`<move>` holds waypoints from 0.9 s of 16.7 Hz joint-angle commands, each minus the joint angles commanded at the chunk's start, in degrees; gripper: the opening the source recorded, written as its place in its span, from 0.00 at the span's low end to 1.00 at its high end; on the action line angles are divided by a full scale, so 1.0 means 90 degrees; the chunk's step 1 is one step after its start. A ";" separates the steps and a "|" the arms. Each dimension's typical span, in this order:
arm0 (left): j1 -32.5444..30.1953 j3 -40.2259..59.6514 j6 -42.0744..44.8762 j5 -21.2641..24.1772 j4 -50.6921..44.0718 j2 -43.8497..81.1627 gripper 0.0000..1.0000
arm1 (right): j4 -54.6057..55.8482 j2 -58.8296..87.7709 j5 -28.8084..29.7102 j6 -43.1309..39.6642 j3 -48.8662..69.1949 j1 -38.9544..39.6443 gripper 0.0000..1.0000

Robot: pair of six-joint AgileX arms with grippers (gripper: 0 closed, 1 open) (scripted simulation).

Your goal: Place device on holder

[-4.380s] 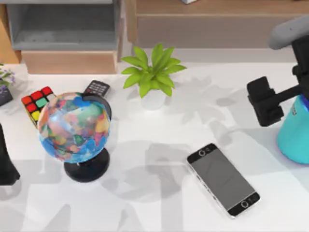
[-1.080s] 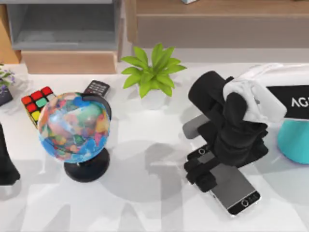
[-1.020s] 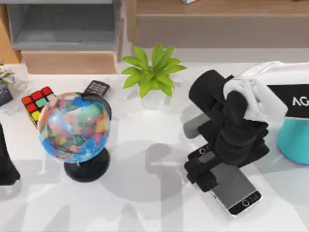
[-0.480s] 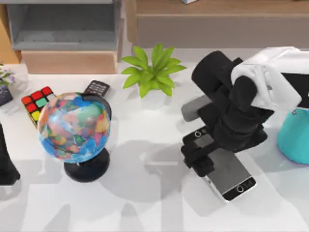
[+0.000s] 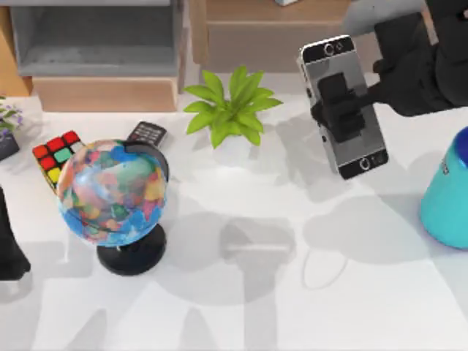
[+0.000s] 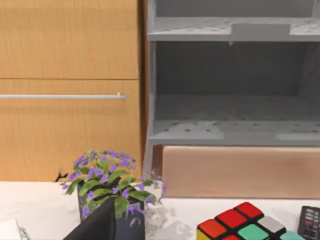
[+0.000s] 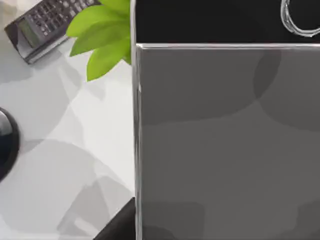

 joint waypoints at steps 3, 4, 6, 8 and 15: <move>0.0000 0.0000 0.0000 0.0000 0.0000 0.0000 1.00 | 0.0735 -0.0928 -0.0471 -0.0181 -0.0307 -0.0738 0.00; 0.0000 0.0000 0.0000 0.0000 0.0000 0.0000 1.00 | 0.0971 -0.1212 -0.0628 -0.0254 -0.0442 -0.1015 0.00; 0.0000 0.0000 0.0000 0.0000 0.0000 0.0000 1.00 | 0.1418 -0.1730 -0.0932 -0.0416 -0.0739 -0.1593 0.00; 0.0000 0.0000 0.0000 0.0000 0.0000 0.0000 1.00 | 0.1815 -0.2154 -0.1214 -0.0604 -0.1077 -0.2201 0.00; 0.0000 0.0000 0.0000 0.0000 0.0000 0.0000 1.00 | 0.2868 -0.3106 -0.1926 -0.1376 -0.2400 -0.4470 0.00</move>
